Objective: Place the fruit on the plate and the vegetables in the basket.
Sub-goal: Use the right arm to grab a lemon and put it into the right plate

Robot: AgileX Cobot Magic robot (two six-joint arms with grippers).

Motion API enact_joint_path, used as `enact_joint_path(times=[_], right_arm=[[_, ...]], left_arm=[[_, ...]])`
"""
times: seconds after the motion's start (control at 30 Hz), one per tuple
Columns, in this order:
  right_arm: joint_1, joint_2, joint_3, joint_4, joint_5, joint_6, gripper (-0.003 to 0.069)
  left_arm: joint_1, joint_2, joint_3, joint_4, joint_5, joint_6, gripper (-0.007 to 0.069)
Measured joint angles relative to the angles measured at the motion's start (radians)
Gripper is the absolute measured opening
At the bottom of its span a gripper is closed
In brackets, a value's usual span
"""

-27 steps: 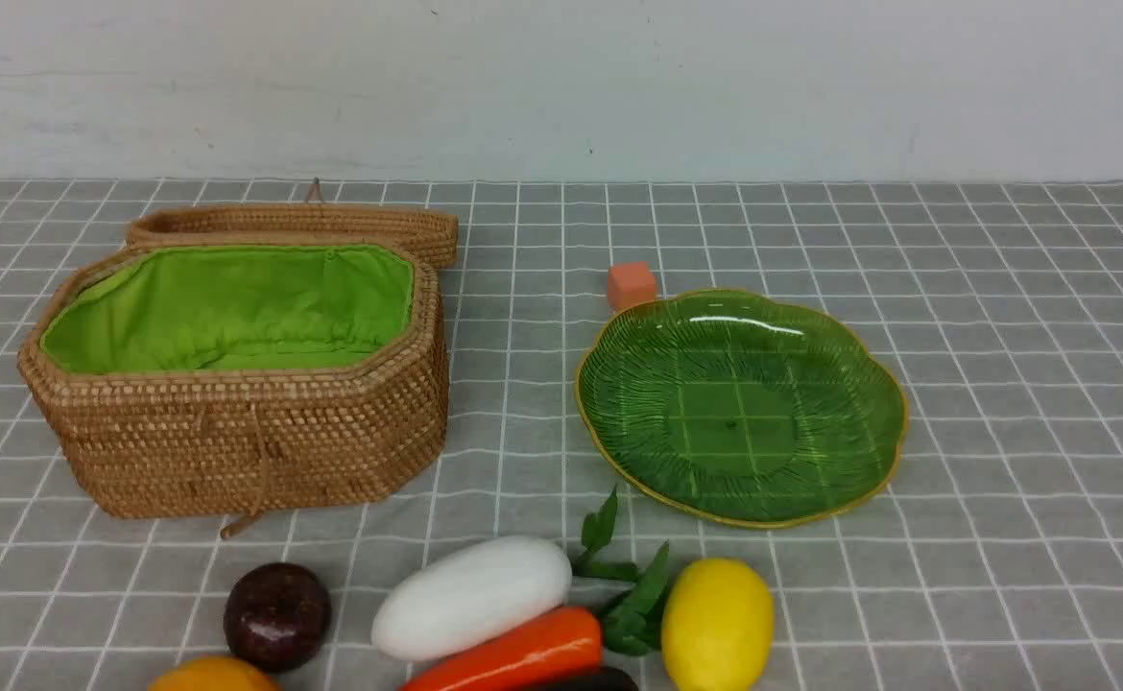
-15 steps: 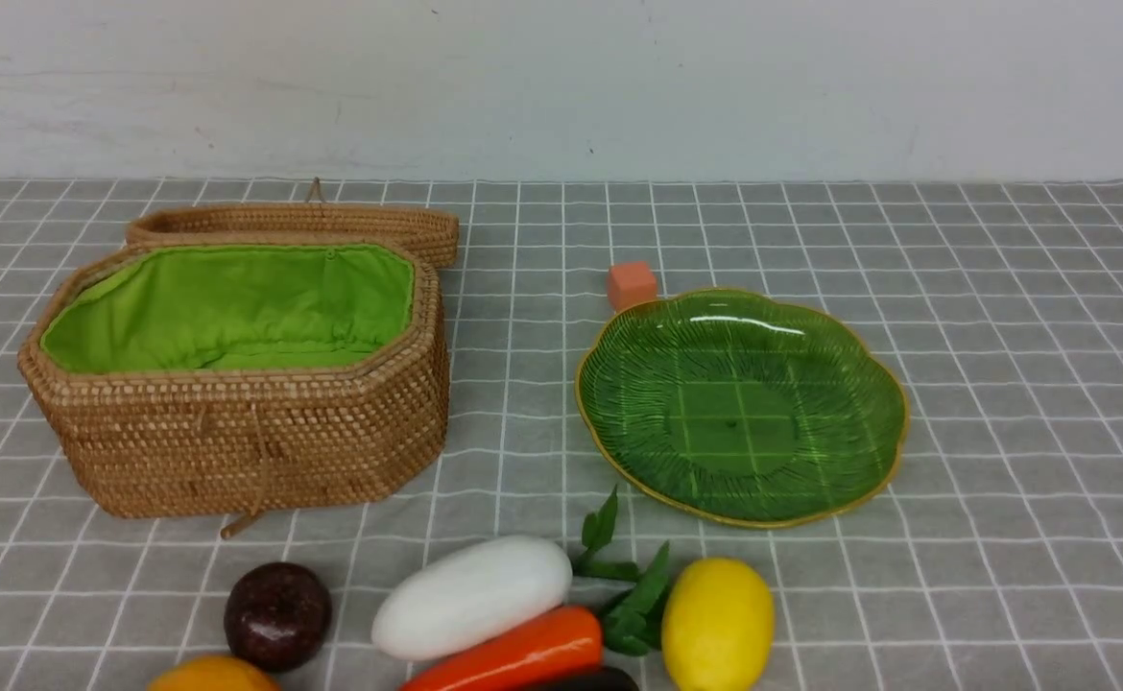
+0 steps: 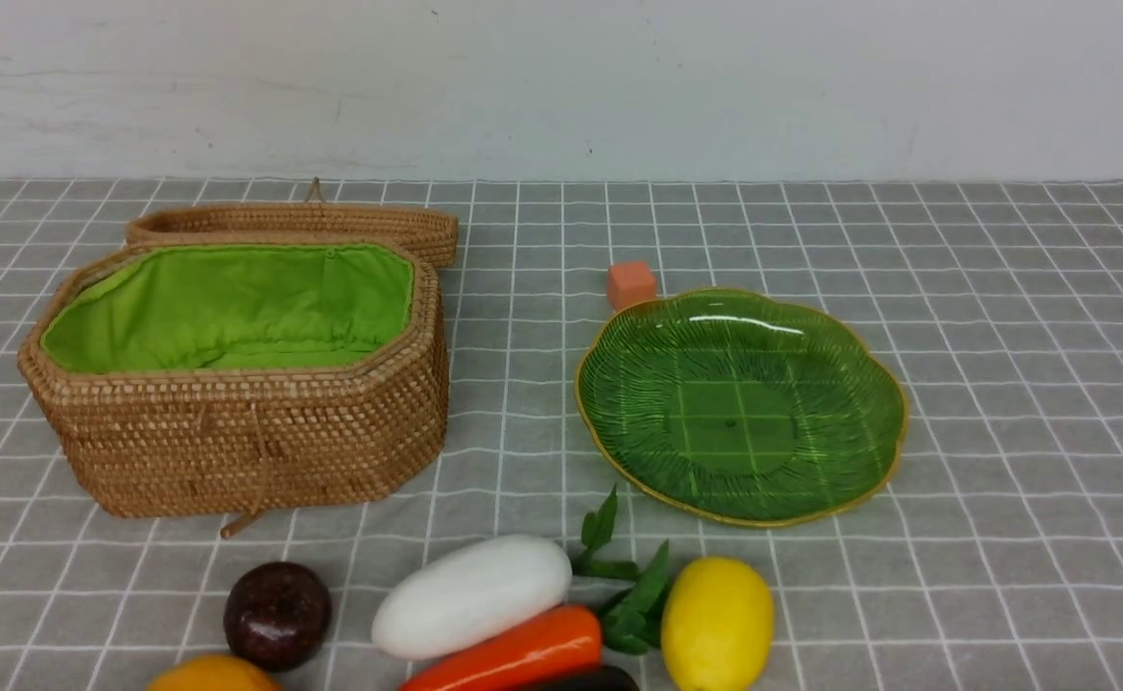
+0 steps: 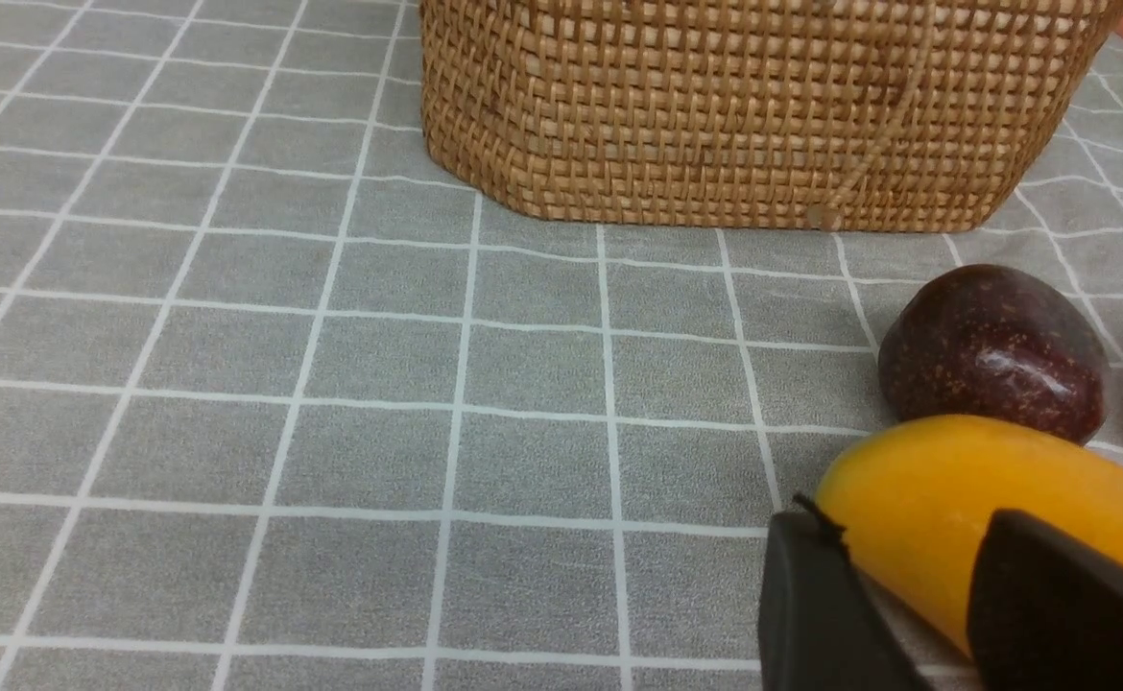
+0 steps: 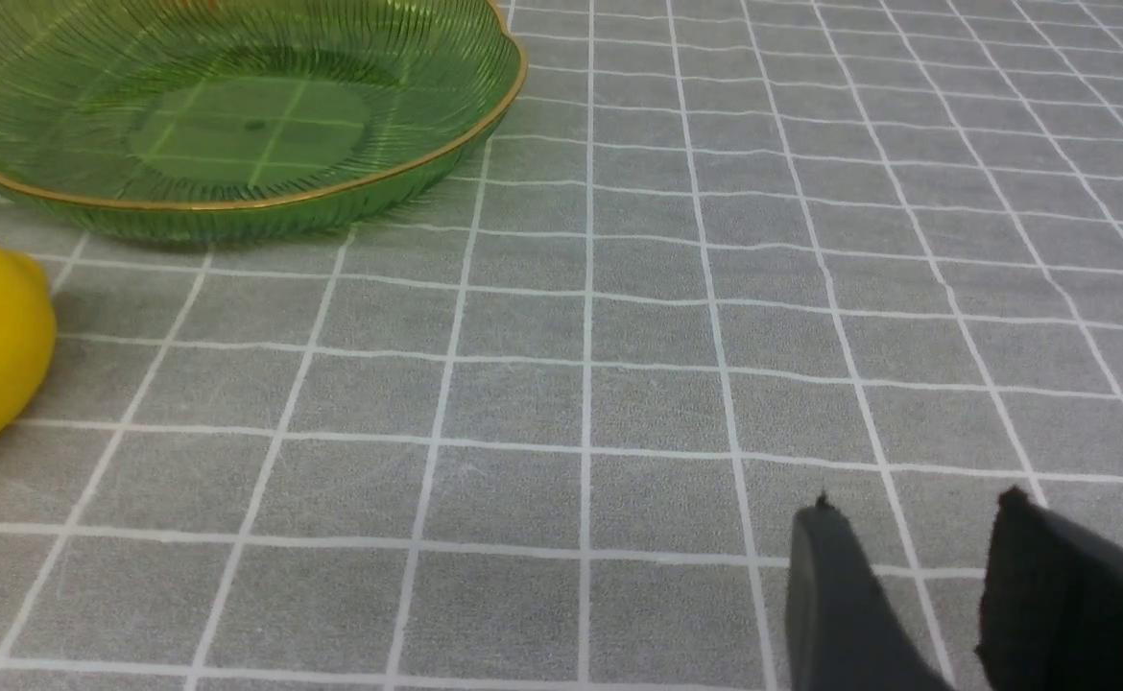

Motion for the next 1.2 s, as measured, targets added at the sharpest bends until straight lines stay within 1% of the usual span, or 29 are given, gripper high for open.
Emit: enact_joint_path(times=[0.13,0.23,0.33,0.4,0.43,0.47,0.5,0.57,0.63,0.73,0.8,0.87,0.97,1.0,1.07,1.13,1.2], right_arm=[[0.0,0.0,0.0,0.0,-0.002,0.0,0.0242],[0.0,0.0,0.01,0.013,-0.113,0.0,0.0242],[0.0,0.0,0.012,0.07,-0.261,0.002,0.0242],[0.0,0.0,0.012,0.1,-0.316,0.003,0.0242],[0.0,0.0,0.012,0.152,-0.384,0.018,0.0242],[0.0,0.0,0.012,0.159,-0.39,0.022,0.0242],[0.0,0.0,0.012,0.212,-0.468,0.062,0.0242],[0.0,0.0,0.012,0.275,-0.533,0.105,0.0242],[0.0,0.0,-0.001,0.311,-0.545,0.153,0.0242],[0.0,0.001,-0.092,0.333,-0.429,0.217,0.0242],[0.0,0.045,-0.222,0.335,-0.311,0.232,0.0242],[0.0,0.104,-0.333,0.334,-0.209,0.233,0.0242],[0.0,0.291,-0.534,0.315,-0.007,0.235,0.0242],[0.0,0.377,-0.624,0.301,0.101,0.225,0.0242],[0.0,0.499,-0.71,0.274,0.228,0.185,0.0242],[0.0,0.607,-0.773,0.26,0.305,0.115,0.0242],[0.0,0.704,-0.807,0.313,0.349,0.068,0.0242]], left_arm=[[0.0,0.0,0.0,0.0,0.0,0.0,0.0239],[0.0,0.0,0.0,0.001,0.001,0.0,0.0239],[0.0,0.0,0.0,0.001,0.001,0.0,0.0239],[0.0,0.0,0.0,0.001,0.001,0.0,0.0239],[0.0,0.0,0.0,0.001,0.001,0.0,0.0239],[0.0,0.0,0.0,0.001,0.001,0.0,0.0239],[0.0,0.0,0.0,0.001,0.001,0.0,0.0239],[0.0,0.0,0.0,0.001,0.001,0.0,0.0239],[0.0,0.0,0.0,0.001,0.001,0.0,0.0239],[0.0,0.0,0.0,0.001,0.001,0.0,0.0239],[0.0,0.0,0.0,0.001,0.001,0.0,0.0239],[0.0,0.0,0.0,0.001,0.001,0.0,0.0239],[0.0,0.0,0.0,0.001,0.001,0.0,0.0239],[0.0,0.0,0.0,0.001,0.001,0.0,0.0239],[0.0,0.0,0.0,0.001,0.001,0.0,0.0239],[0.0,0.0,0.0,0.001,0.001,0.0,0.0239],[0.0,0.0,0.0,0.001,0.001,0.0,0.0239]])
